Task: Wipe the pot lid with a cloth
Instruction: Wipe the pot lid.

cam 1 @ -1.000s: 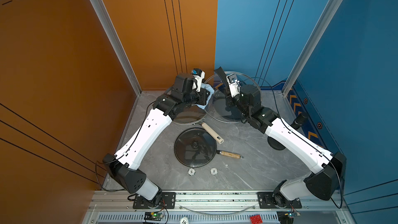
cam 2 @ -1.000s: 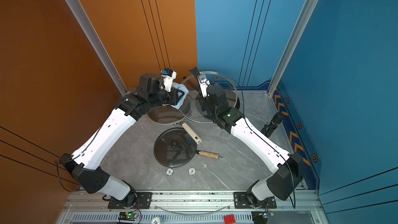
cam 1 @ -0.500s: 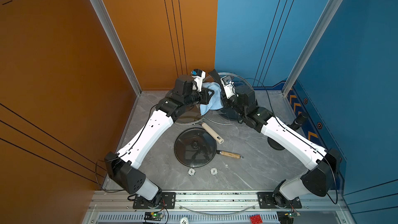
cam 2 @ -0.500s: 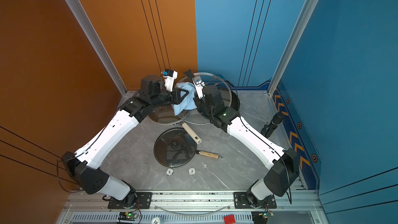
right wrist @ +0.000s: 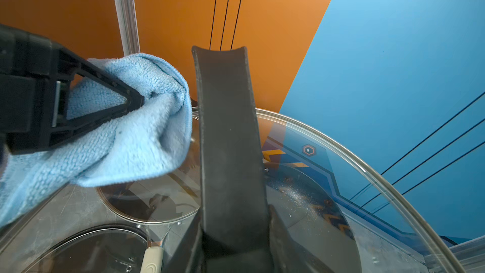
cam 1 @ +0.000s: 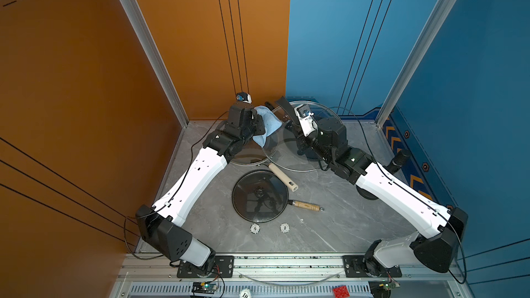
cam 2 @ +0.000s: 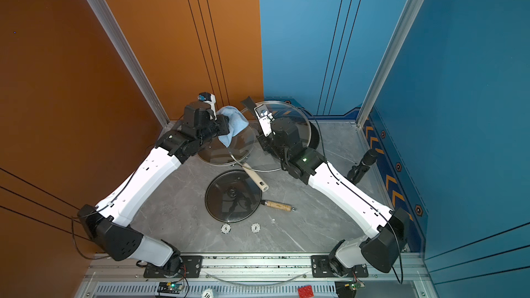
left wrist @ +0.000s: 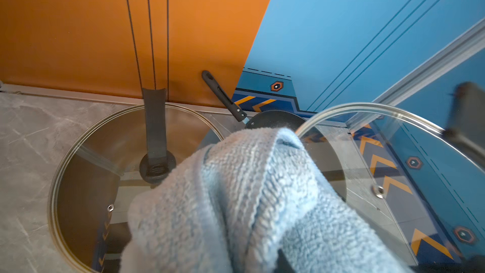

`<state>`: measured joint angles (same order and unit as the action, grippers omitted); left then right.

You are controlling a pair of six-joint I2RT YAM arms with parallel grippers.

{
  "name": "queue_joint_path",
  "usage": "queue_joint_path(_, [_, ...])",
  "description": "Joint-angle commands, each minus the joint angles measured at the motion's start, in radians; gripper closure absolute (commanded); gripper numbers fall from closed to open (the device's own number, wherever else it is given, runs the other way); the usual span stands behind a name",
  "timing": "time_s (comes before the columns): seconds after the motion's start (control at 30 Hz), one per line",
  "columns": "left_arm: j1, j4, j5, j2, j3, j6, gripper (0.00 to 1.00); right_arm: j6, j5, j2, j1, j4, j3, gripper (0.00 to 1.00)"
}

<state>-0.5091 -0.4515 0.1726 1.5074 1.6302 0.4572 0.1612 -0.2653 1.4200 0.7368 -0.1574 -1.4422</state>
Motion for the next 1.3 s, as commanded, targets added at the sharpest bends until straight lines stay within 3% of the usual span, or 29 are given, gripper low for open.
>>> queue_joint_path(0.0, [-0.049, 0.047, -0.174, 0.015, 0.048, -0.026, 0.77, 0.008, 0.012, -0.044, 0.001, 0.182, -0.057, 0.97])
queue_joint_path(0.1, [-0.069, 0.105, -0.319, 0.047, 0.067, 0.004, 0.76, 0.009, 0.038, -0.020, 0.001, 0.183, -0.074, 0.97])
queue_joint_path(0.17, [-0.074, 0.157, -0.343, 0.065, 0.047, 0.053, 0.74, 0.009, 0.055, -0.009, 0.000, 0.186, -0.081, 0.97])
queue_joint_path(0.43, [-0.014, 0.286, -0.230, 0.097, -0.094, 0.274, 0.74, 0.003, 0.099, -0.020, 0.002, 0.202, -0.088, 0.97])
queue_joint_path(0.6, [0.037, 0.303, -0.136, 0.115, -0.138, 0.318, 0.76, 0.006, 0.101, -0.058, 0.004, 0.194, -0.082, 0.97])
queue_joint_path(0.73, [0.072, 0.188, -0.004, 0.105, -0.132, 0.297, 0.76, 0.023, 0.074, -0.086, 0.003, 0.184, -0.061, 0.97])
queue_joint_path(0.93, [0.125, 0.171, 0.065, -0.041, -0.179, 0.192, 0.76, 0.055, 0.077, -0.078, -0.014, 0.128, -0.056, 0.96])
queue_joint_path(1.13, [0.189, 0.111, 0.005, -0.187, -0.118, 0.028, 0.76, 0.201, 0.278, 0.023, -0.029, -0.126, -0.166, 0.95])
queue_joint_path(1.27, [0.199, 0.067, -0.071, -0.225, -0.034, -0.065, 0.76, 0.316, 0.345, 0.097, -0.015, -0.249, -0.242, 0.95])
